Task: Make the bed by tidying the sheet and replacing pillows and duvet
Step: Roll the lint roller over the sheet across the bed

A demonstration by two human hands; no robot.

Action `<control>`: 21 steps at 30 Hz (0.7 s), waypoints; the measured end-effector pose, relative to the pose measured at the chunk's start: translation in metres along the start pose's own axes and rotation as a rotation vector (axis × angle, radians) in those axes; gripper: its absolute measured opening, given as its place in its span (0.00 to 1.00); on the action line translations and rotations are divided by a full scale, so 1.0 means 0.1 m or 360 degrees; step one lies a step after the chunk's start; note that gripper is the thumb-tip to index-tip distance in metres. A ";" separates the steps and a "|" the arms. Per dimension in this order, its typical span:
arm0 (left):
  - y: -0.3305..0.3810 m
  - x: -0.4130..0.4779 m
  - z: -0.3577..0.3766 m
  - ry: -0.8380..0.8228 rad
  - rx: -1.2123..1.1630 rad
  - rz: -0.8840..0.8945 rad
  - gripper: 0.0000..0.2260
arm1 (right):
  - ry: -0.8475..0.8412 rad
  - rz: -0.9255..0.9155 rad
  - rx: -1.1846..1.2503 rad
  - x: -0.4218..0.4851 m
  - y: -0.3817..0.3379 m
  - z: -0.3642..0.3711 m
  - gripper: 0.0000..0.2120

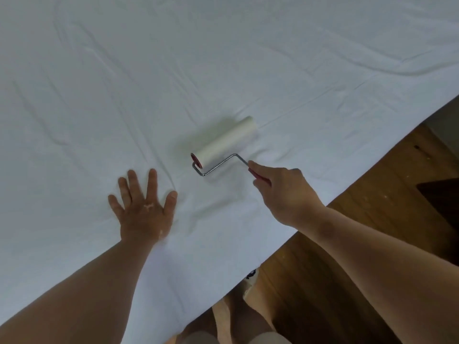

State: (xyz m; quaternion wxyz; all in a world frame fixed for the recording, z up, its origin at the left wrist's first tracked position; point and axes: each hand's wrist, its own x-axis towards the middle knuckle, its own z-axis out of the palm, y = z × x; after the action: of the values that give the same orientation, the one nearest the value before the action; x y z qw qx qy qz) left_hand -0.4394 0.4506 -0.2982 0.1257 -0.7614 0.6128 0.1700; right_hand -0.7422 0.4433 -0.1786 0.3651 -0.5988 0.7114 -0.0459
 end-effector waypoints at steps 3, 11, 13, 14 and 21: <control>0.00 0.04 -0.04 -0.0088 0.0033 0.0006 0.34 | -0.0108 0.0036 -0.0052 -0.11 0.29 0.21 0.21; -0.01 0.06 -0.05 -0.0147 0.0015 0.0026 0.35 | -0.0343 0.0337 -0.0208 -1.29 1.13 0.18 0.25; -0.02 0.03 -0.07 -0.0111 0.0013 0.0059 0.35 | -0.0271 0.0362 -0.0192 -1.45 1.16 0.17 0.25; -0.03 0.01 -0.08 -0.0087 0.0015 0.0082 0.35 | -0.0226 0.0368 -0.0180 -1.53 1.15 0.16 0.25; -0.14 -0.07 -0.07 -0.0041 0.0106 0.0182 0.34 | -0.0336 0.0478 -0.0257 -1.60 1.05 0.46 0.25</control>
State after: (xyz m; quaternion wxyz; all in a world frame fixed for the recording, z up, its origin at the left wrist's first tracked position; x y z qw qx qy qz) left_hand -0.4267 0.4573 -0.2891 0.1491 -0.7182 0.6590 0.1663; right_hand -0.7993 0.6314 -0.1911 0.3912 -0.5148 0.7518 0.1292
